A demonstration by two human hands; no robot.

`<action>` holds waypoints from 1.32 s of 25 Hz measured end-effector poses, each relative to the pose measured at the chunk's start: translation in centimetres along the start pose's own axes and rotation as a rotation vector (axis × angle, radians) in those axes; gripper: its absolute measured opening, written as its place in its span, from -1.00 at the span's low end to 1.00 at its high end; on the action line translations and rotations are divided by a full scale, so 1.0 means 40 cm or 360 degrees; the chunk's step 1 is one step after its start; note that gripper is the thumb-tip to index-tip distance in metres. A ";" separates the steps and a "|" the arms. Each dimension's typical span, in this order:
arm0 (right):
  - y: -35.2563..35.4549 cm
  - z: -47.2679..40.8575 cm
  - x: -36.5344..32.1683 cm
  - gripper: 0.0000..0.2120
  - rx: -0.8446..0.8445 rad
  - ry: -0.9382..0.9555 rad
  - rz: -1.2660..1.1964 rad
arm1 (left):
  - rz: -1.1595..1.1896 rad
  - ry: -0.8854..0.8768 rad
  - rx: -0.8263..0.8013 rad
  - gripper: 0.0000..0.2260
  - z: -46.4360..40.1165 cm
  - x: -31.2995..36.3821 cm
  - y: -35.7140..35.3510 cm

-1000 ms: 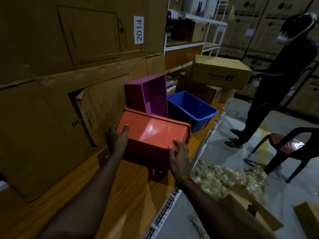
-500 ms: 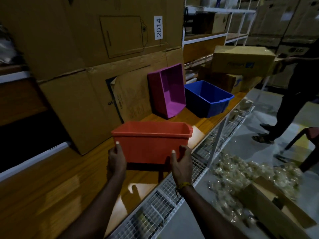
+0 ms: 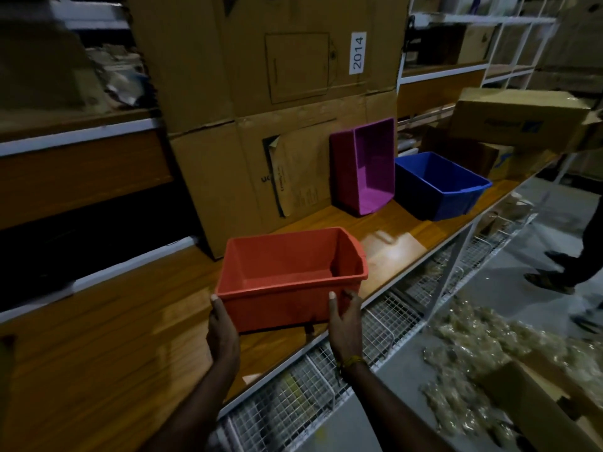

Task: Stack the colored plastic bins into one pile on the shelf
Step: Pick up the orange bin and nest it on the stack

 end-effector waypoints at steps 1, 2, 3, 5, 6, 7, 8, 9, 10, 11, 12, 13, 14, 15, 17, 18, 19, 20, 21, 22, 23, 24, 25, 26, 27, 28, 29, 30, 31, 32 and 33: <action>-0.023 0.010 -0.002 -0.46 -0.0021 -0.0008 0.0010 | -0.0010 -0.0010 0.0007 -0.07 -0.004 -0.013 0.020; -0.045 0.020 -0.008 -0.41 -0.0046 -0.0030 0.0023 | -0.0031 -0.0017 -0.0007 -0.08 -0.004 -0.020 0.034; -0.068 0.032 -0.014 -0.36 -0.0073 -0.0057 0.0044 | -0.0067 -0.0022 -0.0034 -0.09 -0.001 -0.024 0.043; -0.119 0.062 -0.027 -0.25 -0.0141 -0.0112 0.0072 | -0.0175 -0.0037 -0.0130 -0.13 0.008 -0.030 0.051; -0.147 0.080 -0.037 -0.18 -0.0177 -0.0131 0.0074 | -0.0195 -0.0022 -0.0192 -0.18 0.015 -0.032 0.053; -0.179 0.099 -0.046 -0.13 -0.0206 -0.0145 0.0080 | -0.0182 0.0006 -0.0260 -0.26 0.019 -0.029 0.057; -0.205 0.113 -0.052 -0.10 -0.0221 -0.0171 0.0098 | -0.0169 0.0016 -0.0323 -0.36 0.024 -0.019 0.058; -0.225 0.123 -0.058 -0.08 -0.0230 -0.0220 0.0115 | -0.0161 0.0009 -0.0373 -0.46 0.028 -0.006 0.054; -0.250 0.133 -0.063 -0.06 -0.0239 -0.0275 0.0127 | -0.0150 -0.0002 -0.0418 -0.55 0.029 0.011 0.058; -0.273 0.142 -0.069 -0.05 -0.0238 -0.0331 0.0135 | -0.0150 0.0000 -0.0481 -0.61 0.024 0.023 0.062; -0.288 0.146 -0.072 -0.06 -0.0204 -0.0389 0.0142 | -0.0166 0.0004 -0.0560 -0.64 0.020 0.029 0.062; -0.299 0.147 -0.080 -0.08 -0.0158 -0.0418 0.0138 | -0.0175 0.0009 -0.0641 -0.64 0.015 0.032 0.065; -0.307 0.144 -0.086 -0.08 -0.0105 -0.0413 0.0122 | -0.0179 0.0008 -0.0701 -0.63 0.008 0.032 0.073; -0.314 0.140 -0.088 -0.10 -0.0062 -0.0400 0.0119 | -0.0195 -0.0031 -0.0730 -0.59 -0.005 0.028 0.084; -0.325 0.140 -0.083 -0.18 -0.0022 -0.0388 0.0192 | -0.0298 -0.0232 -0.0671 -0.53 -0.034 0.038 0.122; -0.326 0.143 -0.077 -0.27 -0.0013 -0.0378 0.0236 | -0.0352 -0.0362 -0.0596 -0.51 -0.047 0.051 0.143; -0.323 0.153 -0.080 -0.39 -0.0003 -0.0347 0.0261 | -0.0398 -0.0496 -0.0512 -0.51 -0.058 0.067 0.166; -0.318 0.160 -0.085 -0.52 0.0004 -0.0301 0.0276 | -0.0430 -0.0615 -0.0438 -0.52 -0.067 0.086 0.187; -0.311 0.168 -0.096 -0.63 0.0008 -0.0242 0.0281 | -0.0451 -0.0717 -0.0392 -0.54 -0.075 0.100 0.205; -0.303 0.175 -0.106 -0.71 0.0010 -0.0187 0.0282 | -0.0472 -0.0797 -0.0370 -0.56 -0.082 0.109 0.217; -0.295 0.181 -0.114 -0.75 0.0001 -0.0138 0.0287 | -0.0507 -0.0857 -0.0352 -0.58 -0.085 0.120 0.231; -0.286 0.188 -0.117 -0.76 -0.0001 -0.0105 0.0304 | -0.0544 -0.0902 -0.0321 -0.59 -0.088 0.127 0.245; -0.277 0.193 -0.118 -0.76 0.0010 -0.0096 0.0327 | -0.0592 -0.0931 -0.0275 -0.61 -0.091 0.134 0.261; -0.264 0.195 -0.116 -0.75 0.0050 -0.0102 0.0347 | -0.0618 -0.0932 -0.0224 -0.61 -0.097 0.140 0.279; -0.246 0.196 -0.112 -0.74 0.0113 -0.0108 0.0361 | -0.0604 -0.0916 -0.0191 -0.62 -0.106 0.143 0.294; -0.227 0.201 -0.108 -0.74 0.0182 -0.0112 0.0358 | -0.0525 -0.0892 -0.0190 -0.62 -0.118 0.140 0.302; -0.209 0.212 -0.105 -0.75 0.0251 -0.0109 0.0321 | -0.0405 -0.0823 -0.0247 -0.63 -0.128 0.134 0.306; -0.195 0.230 -0.106 -0.77 0.0311 -0.0099 0.0259 | -0.0281 -0.0749 -0.0351 -0.65 -0.133 0.127 0.302; -0.184 0.252 -0.111 -0.80 0.0365 -0.0078 0.0186 | -0.0187 -0.0726 -0.0451 -0.68 -0.132 0.120 0.298; -0.176 0.272 -0.114 -0.80 0.0410 -0.0059 0.0123 | -0.0131 -0.0746 -0.0505 -0.73 -0.128 0.114 0.293; -0.169 0.289 -0.114 -0.79 0.0456 -0.0035 0.0069 | -0.0103 -0.0776 -0.0508 -0.77 -0.124 0.110 0.295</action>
Point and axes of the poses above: each hand's wrist, its own z-axis away from the middle knuckle, its own y-axis out of the back of the hand, x = y × z, the point moved 7 cm from there along -z, towards the middle knuckle, and after that the axes turned 8 degrees about x, right-handed, at the moved point
